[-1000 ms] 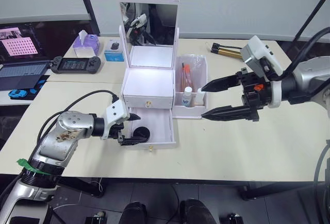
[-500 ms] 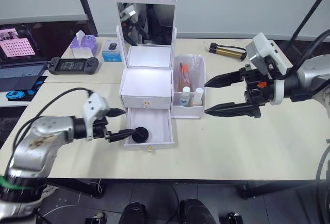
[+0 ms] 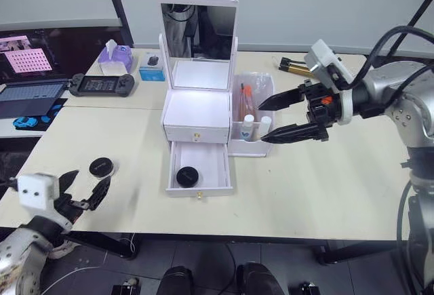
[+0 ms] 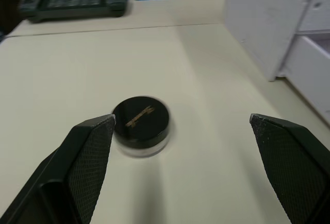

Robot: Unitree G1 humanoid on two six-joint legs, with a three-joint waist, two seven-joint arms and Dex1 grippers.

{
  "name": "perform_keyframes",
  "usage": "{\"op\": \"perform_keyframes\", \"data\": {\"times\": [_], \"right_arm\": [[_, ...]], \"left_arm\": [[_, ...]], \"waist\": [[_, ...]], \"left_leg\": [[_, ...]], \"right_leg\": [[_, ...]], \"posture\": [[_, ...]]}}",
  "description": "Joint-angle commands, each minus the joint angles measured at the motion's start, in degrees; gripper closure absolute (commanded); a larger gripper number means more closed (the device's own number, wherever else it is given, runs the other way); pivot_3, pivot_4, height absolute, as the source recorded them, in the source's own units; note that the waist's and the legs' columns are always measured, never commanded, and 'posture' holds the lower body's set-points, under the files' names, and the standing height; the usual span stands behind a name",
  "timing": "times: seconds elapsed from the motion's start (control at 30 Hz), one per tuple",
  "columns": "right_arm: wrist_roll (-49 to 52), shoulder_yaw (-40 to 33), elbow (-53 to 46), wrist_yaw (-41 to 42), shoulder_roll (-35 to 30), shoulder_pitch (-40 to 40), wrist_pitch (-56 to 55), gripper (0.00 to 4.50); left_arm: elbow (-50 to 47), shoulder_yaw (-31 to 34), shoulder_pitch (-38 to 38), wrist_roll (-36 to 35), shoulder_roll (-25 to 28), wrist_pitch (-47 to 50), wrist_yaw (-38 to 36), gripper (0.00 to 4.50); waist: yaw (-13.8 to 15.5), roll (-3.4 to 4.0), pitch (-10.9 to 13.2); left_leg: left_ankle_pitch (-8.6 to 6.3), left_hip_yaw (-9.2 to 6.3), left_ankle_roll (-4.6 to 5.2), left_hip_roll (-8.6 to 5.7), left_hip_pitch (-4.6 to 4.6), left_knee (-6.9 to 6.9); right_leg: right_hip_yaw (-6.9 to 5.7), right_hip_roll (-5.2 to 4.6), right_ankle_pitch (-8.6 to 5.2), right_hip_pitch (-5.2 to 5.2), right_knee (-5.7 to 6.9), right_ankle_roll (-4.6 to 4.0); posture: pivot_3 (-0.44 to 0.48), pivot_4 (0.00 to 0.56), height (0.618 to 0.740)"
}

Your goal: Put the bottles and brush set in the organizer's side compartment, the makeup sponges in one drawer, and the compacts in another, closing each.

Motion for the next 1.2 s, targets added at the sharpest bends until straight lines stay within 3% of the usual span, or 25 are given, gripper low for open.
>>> {"op": "perform_keyframes", "data": {"times": [0.03,0.3,0.67,0.97,1.2], "right_arm": [[-1.4,-0.9,2.0,0.9,1.8,-2.4,-2.7,0.00],[-2.1,-3.0,2.7,0.0,3.1,1.9,-3.1,0.00],[-4.2,-4.0,2.3,0.4,4.4,5.5,-9.3,0.00],[-4.2,-4.7,-0.4,-1.1,4.5,6.5,-8.4,0.00],[-4.1,-5.1,-1.8,-2.4,3.9,7.2,-7.5,0.00]], "left_arm": [[-2.7,0.7,2.9,1.1,-2.0,-3.6,2.2,0.01],[-2.3,1.1,3.5,-2.8,-6.0,-5.6,6.1,0.01],[1.3,-0.5,1.4,-2.2,-1.9,-6.5,6.5,0.01],[6.5,-1.5,-9.6,-4.2,10.0,5.3,8.1,0.01],[14.6,-8.7,-20.3,-1.3,19.1,15.2,7.1,0.01]], "waist": [[-0.1,0.00,0.0],[0.0,-0.07,0.0],[-0.4,-0.06,0.0],[0.0,-0.05,0.0],[-0.2,-0.04,0.0]], "left_leg": [[0.00,-0.01,0.00,0.01,0.00,0.00],[0.00,-0.08,0.00,0.00,-0.03,0.00],[0.00,-0.52,0.00,-0.01,-0.02,-0.01],[0.00,-0.52,-0.01,-0.03,-0.03,0.00],[0.02,-0.46,-0.03,-0.04,-0.04,-0.02]], "right_leg": [[-0.01,0.01,0.00,0.00,0.00,0.00],[-0.08,0.00,-0.01,0.01,-0.01,-0.02],[-0.11,0.08,-0.04,0.03,0.01,-0.07],[-0.18,0.05,-0.05,0.05,0.04,-0.08],[-0.20,0.07,-0.05,0.02,0.06,-0.08]], "posture": [[0.000,0.150,0.725],[0.000,0.150,0.725],[0.000,0.150,0.725],[0.000,0.150,0.725],[0.000,0.150,0.725]]}}
